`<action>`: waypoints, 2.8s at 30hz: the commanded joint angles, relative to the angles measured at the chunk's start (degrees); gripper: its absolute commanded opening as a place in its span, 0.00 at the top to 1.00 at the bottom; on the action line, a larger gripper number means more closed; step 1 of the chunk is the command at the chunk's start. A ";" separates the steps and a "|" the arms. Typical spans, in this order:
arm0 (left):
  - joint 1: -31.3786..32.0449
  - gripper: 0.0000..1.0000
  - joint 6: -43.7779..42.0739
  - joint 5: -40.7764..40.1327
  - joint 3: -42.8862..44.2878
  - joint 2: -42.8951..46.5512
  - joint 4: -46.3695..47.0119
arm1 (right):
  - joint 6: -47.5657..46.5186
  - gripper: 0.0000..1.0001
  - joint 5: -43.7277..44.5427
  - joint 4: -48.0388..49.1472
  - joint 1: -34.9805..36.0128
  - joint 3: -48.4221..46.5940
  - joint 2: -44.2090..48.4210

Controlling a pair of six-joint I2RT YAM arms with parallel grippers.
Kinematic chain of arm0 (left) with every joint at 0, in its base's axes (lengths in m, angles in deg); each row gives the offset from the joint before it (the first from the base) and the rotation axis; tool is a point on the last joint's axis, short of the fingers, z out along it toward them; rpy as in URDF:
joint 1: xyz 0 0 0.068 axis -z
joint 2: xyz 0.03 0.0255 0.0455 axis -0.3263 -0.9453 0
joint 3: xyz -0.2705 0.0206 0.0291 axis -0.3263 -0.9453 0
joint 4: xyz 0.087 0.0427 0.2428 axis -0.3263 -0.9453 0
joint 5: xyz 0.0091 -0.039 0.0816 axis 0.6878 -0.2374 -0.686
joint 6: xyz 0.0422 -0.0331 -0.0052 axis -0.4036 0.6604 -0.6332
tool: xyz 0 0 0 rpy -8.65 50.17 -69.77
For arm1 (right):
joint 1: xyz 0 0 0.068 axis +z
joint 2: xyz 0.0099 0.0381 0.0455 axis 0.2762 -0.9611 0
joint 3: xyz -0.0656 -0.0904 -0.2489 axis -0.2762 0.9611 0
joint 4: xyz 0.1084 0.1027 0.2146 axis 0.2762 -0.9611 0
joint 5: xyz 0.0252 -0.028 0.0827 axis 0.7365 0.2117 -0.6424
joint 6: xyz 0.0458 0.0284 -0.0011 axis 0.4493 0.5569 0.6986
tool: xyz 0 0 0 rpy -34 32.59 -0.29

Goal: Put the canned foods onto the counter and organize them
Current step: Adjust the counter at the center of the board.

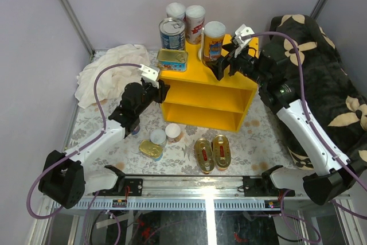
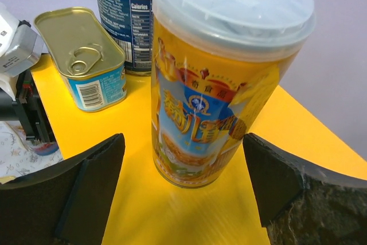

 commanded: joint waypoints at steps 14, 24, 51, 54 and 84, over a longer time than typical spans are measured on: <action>5.24 0.86 6.50 21.39 2.53 2.01 -4.00 | -0.21 0.08 -11.97 0.85 -7.07 -7.40 -4.05; 5.23 0.32 8.32 10.86 2.94 4.65 -6.76 | 2.92 0.30 -16.25 1.88 -8.92 -9.99 -7.58; 5.16 0.00 15.10 -8.92 7.43 11.74 -27.89 | 12.52 0.47 -14.32 9.76 -5.99 -3.85 -6.51; 5.17 0.00 15.18 -10.25 8.49 11.83 -30.31 | 10.91 0.47 -12.74 8.39 -4.55 -4.62 -6.98; 5.18 0.00 13.87 -14.44 10.81 14.93 -39.22 | 2.36 0.03 1.59 3.57 1.64 0.49 -0.72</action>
